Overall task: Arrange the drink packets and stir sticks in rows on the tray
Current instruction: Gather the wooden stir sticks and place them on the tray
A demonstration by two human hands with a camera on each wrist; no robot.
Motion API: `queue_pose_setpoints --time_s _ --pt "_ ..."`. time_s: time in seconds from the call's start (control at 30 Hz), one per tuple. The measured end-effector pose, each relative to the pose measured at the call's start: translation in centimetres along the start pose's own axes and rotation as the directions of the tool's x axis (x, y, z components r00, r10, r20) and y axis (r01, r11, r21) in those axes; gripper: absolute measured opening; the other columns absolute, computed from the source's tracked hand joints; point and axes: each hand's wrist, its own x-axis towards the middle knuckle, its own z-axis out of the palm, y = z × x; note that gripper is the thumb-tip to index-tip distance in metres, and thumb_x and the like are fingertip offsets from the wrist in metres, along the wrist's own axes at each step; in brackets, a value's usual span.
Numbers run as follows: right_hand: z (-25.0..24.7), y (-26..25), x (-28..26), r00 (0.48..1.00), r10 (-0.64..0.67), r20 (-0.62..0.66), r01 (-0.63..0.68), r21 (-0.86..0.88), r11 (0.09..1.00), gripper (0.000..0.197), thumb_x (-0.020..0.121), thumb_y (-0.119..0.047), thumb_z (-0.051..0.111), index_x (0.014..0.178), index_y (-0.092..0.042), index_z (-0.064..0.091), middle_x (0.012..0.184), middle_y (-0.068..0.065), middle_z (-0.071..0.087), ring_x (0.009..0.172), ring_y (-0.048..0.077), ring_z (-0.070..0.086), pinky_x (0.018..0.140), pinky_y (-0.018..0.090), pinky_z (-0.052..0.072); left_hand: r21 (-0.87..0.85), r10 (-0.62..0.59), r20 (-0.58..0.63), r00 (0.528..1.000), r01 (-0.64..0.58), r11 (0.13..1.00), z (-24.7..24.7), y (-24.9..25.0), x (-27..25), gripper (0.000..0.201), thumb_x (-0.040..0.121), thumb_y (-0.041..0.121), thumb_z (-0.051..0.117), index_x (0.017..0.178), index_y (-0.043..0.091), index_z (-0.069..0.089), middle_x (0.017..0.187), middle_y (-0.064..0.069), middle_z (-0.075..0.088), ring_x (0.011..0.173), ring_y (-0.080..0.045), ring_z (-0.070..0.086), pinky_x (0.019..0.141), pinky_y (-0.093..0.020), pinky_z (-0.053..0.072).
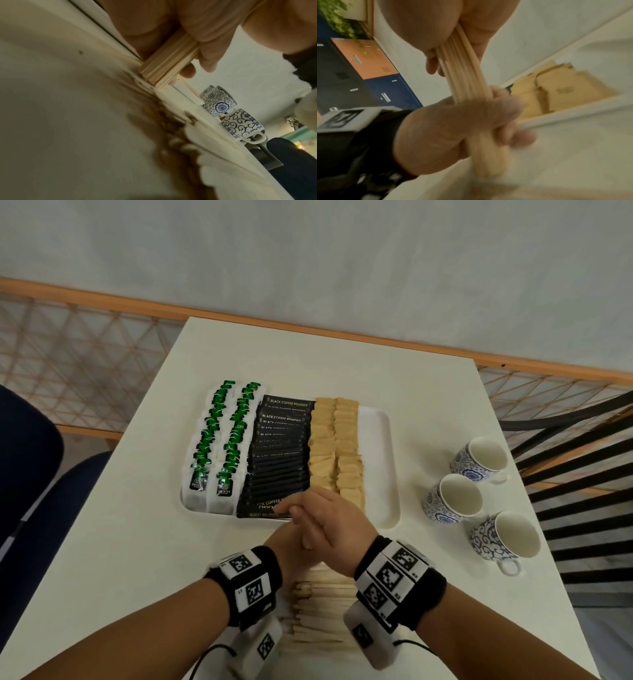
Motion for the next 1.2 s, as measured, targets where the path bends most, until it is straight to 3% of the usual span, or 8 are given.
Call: queue_pose_setpoints --time_s 0.17,0.27,0.37,0.5,0.57,0.7,1.03,1.2 --pt "-4.2 1.6 -0.9 0.968 0.124 0.219 -0.068 -0.244 0.967 0.052 0.082 -0.067 0.047 0.119 -0.035 0.062 0.096 -0.007 0.067 0.086 0.011 0.062 0.075 0.032 0.053 0.125 0.061 0.121 0.991 -0.076 0.989 -2.2 -0.6 -0.2 0.047 0.084 0.027 0.057 0.126 0.033 0.036 0.081 0.009 0.06 0.071 -0.007 0.058 0.065 -0.026 0.048" --pt "-4.0 0.6 -1.1 0.799 0.387 0.461 -0.039 -0.603 0.797 0.048 0.085 -0.053 0.053 0.126 -0.029 0.053 0.105 -0.004 0.064 0.092 0.019 0.061 0.079 0.035 0.051 0.438 0.03 0.225 0.974 -0.129 0.89 -3.0 1.0 -0.2 0.079 0.084 0.025 0.058 0.144 0.03 0.007 0.09 0.002 0.064 0.079 -0.018 0.062 0.07 -0.032 0.05" --pt "-1.3 0.2 -0.7 0.743 0.495 0.45 -0.057 -0.695 0.717 0.03 0.09 -0.032 0.052 0.112 -0.013 0.056 0.082 -0.002 0.057 0.071 0.019 0.053 0.064 0.032 0.046 0.589 0.071 0.229 0.971 -0.196 0.784 -2.1 2.0 0.2 0.091 0.087 0.027 0.057 0.149 0.023 -0.009 0.1 -0.005 0.062 0.086 -0.025 0.061 0.07 -0.033 0.047" --pt "-1.1 1.9 -1.6 0.703 0.573 0.422 -0.238 -0.62 0.748 0.028 0.089 -0.026 0.051 0.116 -0.018 0.051 0.098 0.001 0.062 0.088 0.022 0.061 0.07 0.032 0.047 0.332 0.058 0.304 0.951 -0.163 0.929 -3.9 1.9 0.4 0.103 0.071 0.047 0.074 0.148 0.031 0.007 0.117 0.008 0.052 0.101 -0.011 0.052 0.086 -0.026 0.045" --pt "-2.3 3.3 -2.7 0.694 0.622 0.363 -0.352 -0.582 0.733 0.023 0.087 -0.026 0.05 0.11 -0.024 0.051 0.093 -0.003 0.062 0.085 0.021 0.06 0.068 0.029 0.045 0.198 0.147 0.14 0.979 -0.173 0.965 -5.5 1.1 0.4 0.087 0.076 0.056 0.065 0.147 0.029 0.022 0.132 0.017 0.037 0.122 -0.006 0.04 0.103 -0.026 0.034" --pt "-3.6 5.5 -4.1 0.7 0.692 0.178 -0.579 -0.425 0.696 0.006 0.084 -0.029 0.053 0.085 -0.026 0.048 0.07 -0.006 0.054 0.067 0.019 0.055 0.059 0.026 0.042 0.435 0.057 -0.065 0.996 -0.023 0.9 -6.1 -1.0 2.0 0.06 0.1 0.031 0.034 0.152 0.013 0.01 0.16 -0.003 0.006 0.147 -0.018 0.003 0.117 -0.028 0.007" --pt "-3.1 6.5 -4.2 0.737 0.674 0.05 -0.665 -0.123 0.737 0.008 0.084 -0.031 0.059 0.081 -0.028 0.052 0.067 -0.005 0.057 0.058 0.008 0.051 0.051 0.017 0.038 0.675 -0.011 0.11 0.994 -0.067 0.735 -2.6 -4.1 3.3 0.095 0.068 0.076 -0.02 0.145 0.021 -0.026 0.147 0.005 -0.038 0.134 -0.01 -0.035 0.111 -0.031 -0.021" --pt "-3.1 6.8 -4.1 0.733 0.68 0.041 -0.672 -0.112 0.732 0.007 0.084 -0.031 0.059 0.082 -0.029 0.052 0.068 -0.005 0.058 0.059 0.008 0.052 0.052 0.017 0.038 0.689 0.007 0.165 0.986 -0.12 0.715 -3.0 -4.7 3.1 0.094 0.056 0.072 -0.037 0.135 0.021 -0.034 0.142 0.005 -0.044 0.133 -0.016 -0.039 0.106 -0.029 -0.028"
